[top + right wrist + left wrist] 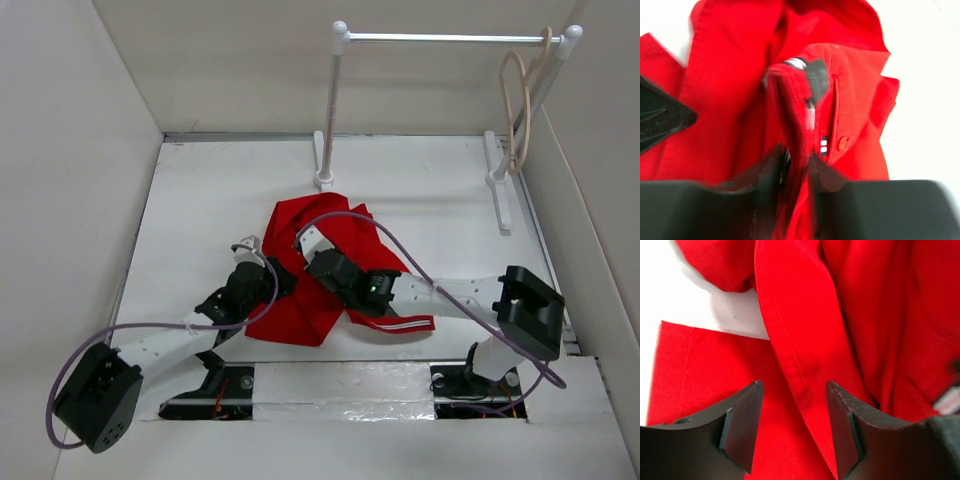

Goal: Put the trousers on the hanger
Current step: Flatten out the trousers at the center of the board.

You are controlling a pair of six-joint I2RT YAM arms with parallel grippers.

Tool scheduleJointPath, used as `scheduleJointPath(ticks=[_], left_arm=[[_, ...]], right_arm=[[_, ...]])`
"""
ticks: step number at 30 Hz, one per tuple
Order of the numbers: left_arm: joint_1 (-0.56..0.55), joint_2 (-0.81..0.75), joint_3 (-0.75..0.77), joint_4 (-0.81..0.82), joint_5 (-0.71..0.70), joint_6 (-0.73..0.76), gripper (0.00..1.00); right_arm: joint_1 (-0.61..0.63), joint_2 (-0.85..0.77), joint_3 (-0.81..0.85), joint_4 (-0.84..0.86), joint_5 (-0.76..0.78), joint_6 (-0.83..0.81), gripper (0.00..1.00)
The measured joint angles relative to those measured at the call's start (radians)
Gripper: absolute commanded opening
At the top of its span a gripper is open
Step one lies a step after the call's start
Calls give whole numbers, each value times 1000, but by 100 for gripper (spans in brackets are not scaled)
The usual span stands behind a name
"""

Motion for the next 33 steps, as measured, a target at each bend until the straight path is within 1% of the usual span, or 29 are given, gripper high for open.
scheduleJointPath(ticks=[1, 2, 3, 4, 5, 6, 8, 9, 12, 17, 19, 21, 23, 26, 29, 31, 33], left_arm=[[0, 38, 2, 27, 6, 2, 44], [0, 77, 7, 48, 10, 3, 40], [0, 118, 15, 64, 13, 6, 34], [0, 159, 27, 82, 17, 7, 14], [0, 198, 39, 96, 19, 7, 4], [0, 231, 54, 109, 18, 9, 0], [0, 269, 82, 113, 13, 16, 0], [0, 272, 95, 111, 9, 16, 0], [0, 213, 117, 90, -24, 16, 0], [0, -81, 172, -85, -181, 5, 0], [0, -187, 196, -148, -235, 2, 0], [1, -327, 241, -245, -310, -3, 0], [2, -417, 288, -331, -369, -15, 0], [3, -515, 377, -456, -462, -29, 0], [6, -549, 477, -533, -557, -29, 0], [6, -550, 529, -534, -623, -6, 0], [6, -518, 569, -521, -686, 21, 0]], right_arm=[[2, -1, 0, 2, 25, 10, 6], [2, -5, 0, 2, 48, 20, 3], [2, -16, -5, 3, 67, 30, 1], [3, -35, -17, 5, 84, 36, 0], [4, -74, -42, 4, 108, 42, 0], [3, -123, -65, -3, 129, 47, 0], [1, -220, -103, -31, 175, 54, 0], [-8, -312, -126, -51, 194, 61, 0], [-42, -525, -145, -137, 253, 95, 0], [-70, -854, -147, -312, 335, 156, 0], [-69, -978, -148, -370, 332, 162, 0], [-68, -1083, -130, -421, 304, 150, 0], [-69, -1132, -61, -485, 247, 135, 0], [-69, -1135, 76, -576, 152, 108, 0], [-65, -1143, 184, -624, 78, 99, 0], [-63, -1168, 197, -635, 80, 107, 0], [-56, -1184, 176, -661, 135, 132, 0]])
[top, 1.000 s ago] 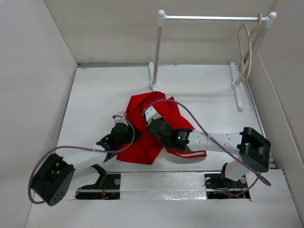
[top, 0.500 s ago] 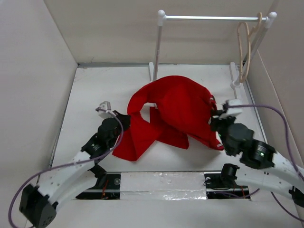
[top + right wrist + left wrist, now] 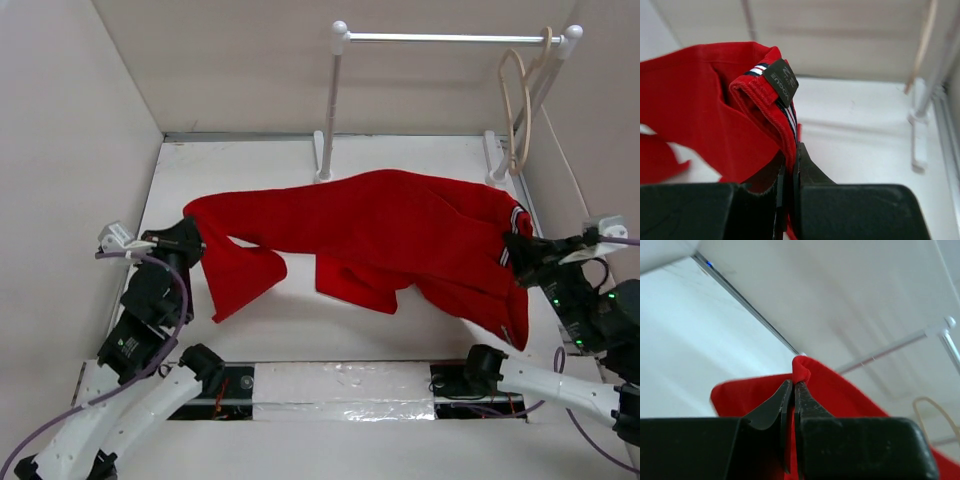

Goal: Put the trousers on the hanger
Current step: Flatten out the trousers at the center of the board.

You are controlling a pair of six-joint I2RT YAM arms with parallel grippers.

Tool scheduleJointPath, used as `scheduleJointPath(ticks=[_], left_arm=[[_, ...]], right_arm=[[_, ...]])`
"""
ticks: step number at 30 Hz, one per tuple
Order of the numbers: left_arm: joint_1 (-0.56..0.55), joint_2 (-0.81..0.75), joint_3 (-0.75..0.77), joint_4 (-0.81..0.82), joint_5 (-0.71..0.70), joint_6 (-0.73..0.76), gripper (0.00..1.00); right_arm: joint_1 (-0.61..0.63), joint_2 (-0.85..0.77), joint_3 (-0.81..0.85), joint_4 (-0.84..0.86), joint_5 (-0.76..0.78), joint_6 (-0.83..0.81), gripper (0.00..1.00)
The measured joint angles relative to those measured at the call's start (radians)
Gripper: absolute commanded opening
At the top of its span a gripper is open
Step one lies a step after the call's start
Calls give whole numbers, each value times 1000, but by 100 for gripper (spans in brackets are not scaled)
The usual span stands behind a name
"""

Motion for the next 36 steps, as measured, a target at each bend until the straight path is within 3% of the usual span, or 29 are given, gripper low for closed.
scheduleJointPath(ticks=[3, 8, 12, 16, 18, 19, 23, 25, 27, 28, 31, 33, 36], left_arm=[[0, 137, 50, 37, -61, 37, 1], [39, 522, 109, 164, -35, 115, 0], [129, 795, 113, 239, 20, 131, 0], [188, 974, 166, 307, 50, 175, 2], [194, 1032, 226, 351, 85, 218, 17], [193, 1057, 267, 366, 106, 237, 42], [178, 1153, 467, 369, 221, 287, 59], [124, 1135, 450, 386, 236, 292, 60], [18, 1054, 319, 430, 240, 279, 59], [-50, 999, 232, 436, 244, 265, 45], [-248, 860, -2, 460, 250, 213, 34], [-381, 816, -111, 439, 229, 143, 33], [-501, 841, -175, 401, 198, 34, 42]], right_arm=[[18, 43, -53, -71, 128, 65, 0], [-30, 233, -150, -147, 248, 171, 0], [-243, 289, -251, -84, 191, 137, 0], [-556, 300, -338, 83, 65, 83, 0], [-700, 330, -377, 191, -14, 68, 0], [-767, 354, -393, 236, -53, 61, 0], [-930, 467, -410, 371, -212, 34, 0], [-966, 513, -401, 401, -256, 17, 0], [-991, 549, -386, 427, -303, 1, 0], [-1000, 562, -379, 438, -320, -5, 0], [-1017, 576, -372, 482, -364, -17, 0], [-1019, 576, -370, 502, -385, -23, 0], [-1026, 576, -370, 527, -415, -27, 0]])
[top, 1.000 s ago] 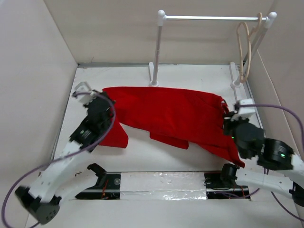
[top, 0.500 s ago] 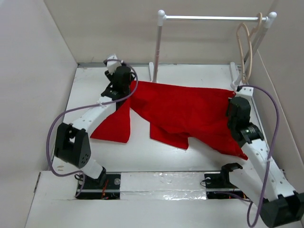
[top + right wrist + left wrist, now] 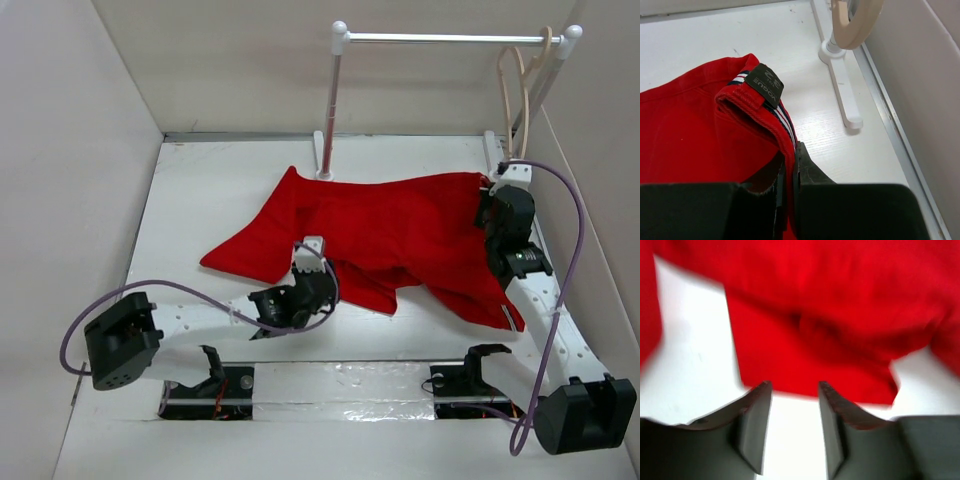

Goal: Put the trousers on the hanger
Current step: Flatten out the trousers at the center of the board.

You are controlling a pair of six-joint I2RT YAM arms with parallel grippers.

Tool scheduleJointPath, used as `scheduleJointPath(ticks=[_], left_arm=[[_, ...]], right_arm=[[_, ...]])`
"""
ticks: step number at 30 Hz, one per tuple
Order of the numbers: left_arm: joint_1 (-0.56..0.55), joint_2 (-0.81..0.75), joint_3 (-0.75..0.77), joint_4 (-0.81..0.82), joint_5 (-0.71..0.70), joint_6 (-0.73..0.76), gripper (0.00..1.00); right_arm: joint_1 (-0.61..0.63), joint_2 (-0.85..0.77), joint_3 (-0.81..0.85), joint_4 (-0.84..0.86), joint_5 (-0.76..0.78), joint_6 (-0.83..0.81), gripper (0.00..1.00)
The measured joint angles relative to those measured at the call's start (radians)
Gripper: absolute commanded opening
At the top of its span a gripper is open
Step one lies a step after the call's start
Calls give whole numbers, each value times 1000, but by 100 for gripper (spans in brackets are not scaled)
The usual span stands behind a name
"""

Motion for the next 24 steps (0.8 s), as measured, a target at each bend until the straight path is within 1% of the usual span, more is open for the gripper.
scheduleJointPath(ticks=[1, 2, 3, 4, 9, 13, 15, 16, 17, 18, 21, 22, 24], left_arm=[[-27, 16, -16, -11, -1, -35, 47], [-44, 35, -31, -18, -1, -68, 58], [-50, 54, -46, -19, -1, -98, 61], [-49, 72, -60, -17, 1, -124, 62], [-12, 183, -91, 23, 11, -185, 61], [-4, 276, -32, 79, -18, -189, 59], [-3, 330, 1, 114, -30, -190, 41], [-2, 354, 15, 128, -35, -192, 19], [-2, 373, 26, 140, -43, -201, 5], [0, 386, 32, 142, -45, -202, 0], [2, 378, 45, 93, -66, -216, 0], [1, 356, 45, 53, -74, -220, 0], [-6, 254, 44, -60, -101, -224, 0]], right_arm=[[-2, -2, 0, 4, -9, -1, 0], [-3, -3, 0, 8, -16, -2, 0], [-3, -5, 0, 11, -21, -3, 0], [-5, -7, 0, 13, -28, -4, 0], [-14, -27, 0, 13, -60, -4, 0], [-21, -38, 1, 13, -75, -4, 0], [-22, -42, 1, 13, -82, -4, 0], [-23, -42, 1, 13, -85, -3, 0], [-23, -42, 1, 13, -86, -3, 0], [-23, -42, 1, 13, -87, -3, 0], [-25, -42, 1, 13, -88, -4, 0], [-30, -42, 1, 12, -89, -4, 0], [-45, -42, 1, 12, -89, -4, 0]])
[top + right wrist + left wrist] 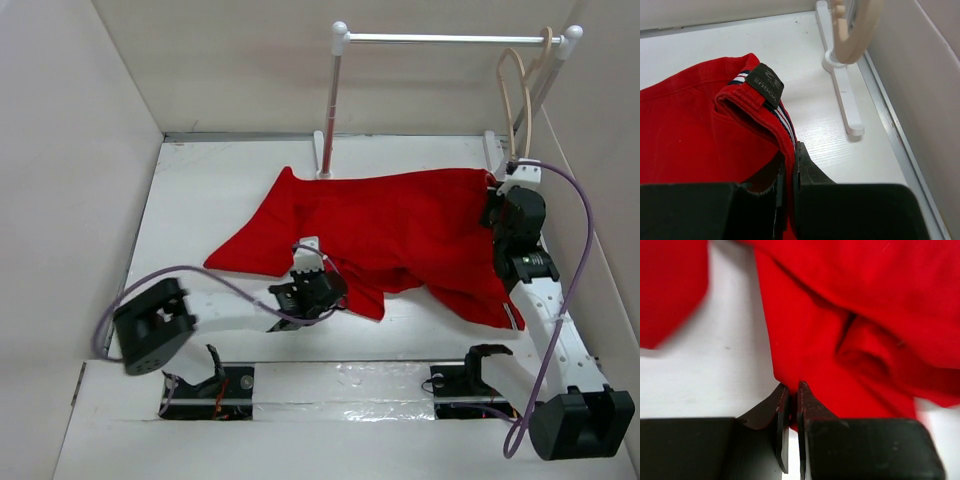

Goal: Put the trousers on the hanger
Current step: Flatten out the trousers at the center of the board.

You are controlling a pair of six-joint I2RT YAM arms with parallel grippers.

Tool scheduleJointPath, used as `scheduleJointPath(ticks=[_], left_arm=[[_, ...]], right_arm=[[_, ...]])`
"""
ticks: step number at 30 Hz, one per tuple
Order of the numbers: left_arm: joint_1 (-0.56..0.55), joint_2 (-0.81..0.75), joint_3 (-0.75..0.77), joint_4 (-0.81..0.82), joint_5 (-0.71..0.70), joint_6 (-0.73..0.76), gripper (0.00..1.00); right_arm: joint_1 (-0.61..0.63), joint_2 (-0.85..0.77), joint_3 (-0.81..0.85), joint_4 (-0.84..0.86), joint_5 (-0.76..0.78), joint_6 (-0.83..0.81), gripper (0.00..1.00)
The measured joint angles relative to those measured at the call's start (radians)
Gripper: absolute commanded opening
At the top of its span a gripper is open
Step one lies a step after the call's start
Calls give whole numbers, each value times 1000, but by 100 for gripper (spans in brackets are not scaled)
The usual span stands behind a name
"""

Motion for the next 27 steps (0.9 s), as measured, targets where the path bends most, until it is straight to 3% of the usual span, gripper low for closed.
scheduleJointPath(ticks=[7, 10, 13, 19, 24, 25, 27], left_arm=[[-25, -740, 48, -330, -95, 24, 0], [-3, -952, 122, -459, -149, 30, 0], [25, -1005, 177, -568, -198, 32, 0], [29, -940, 181, -787, -242, -13, 0], [29, -996, 180, -888, -261, -65, 0], [29, -1022, 179, -893, -262, -71, 0], [29, -1082, 175, -900, -262, -80, 8]], right_arm=[[-65, 46, 0, 10, 50, 24, 0], [-95, 96, 0, 40, 89, 49, 0], [-113, 177, 16, 81, 133, 77, 0], [-190, 384, 66, 153, 196, 134, 0], [-289, 570, 155, 159, 201, 173, 2], [-304, 606, 176, 159, 190, 183, 7], [-321, 663, 209, 159, 165, 211, 56]])
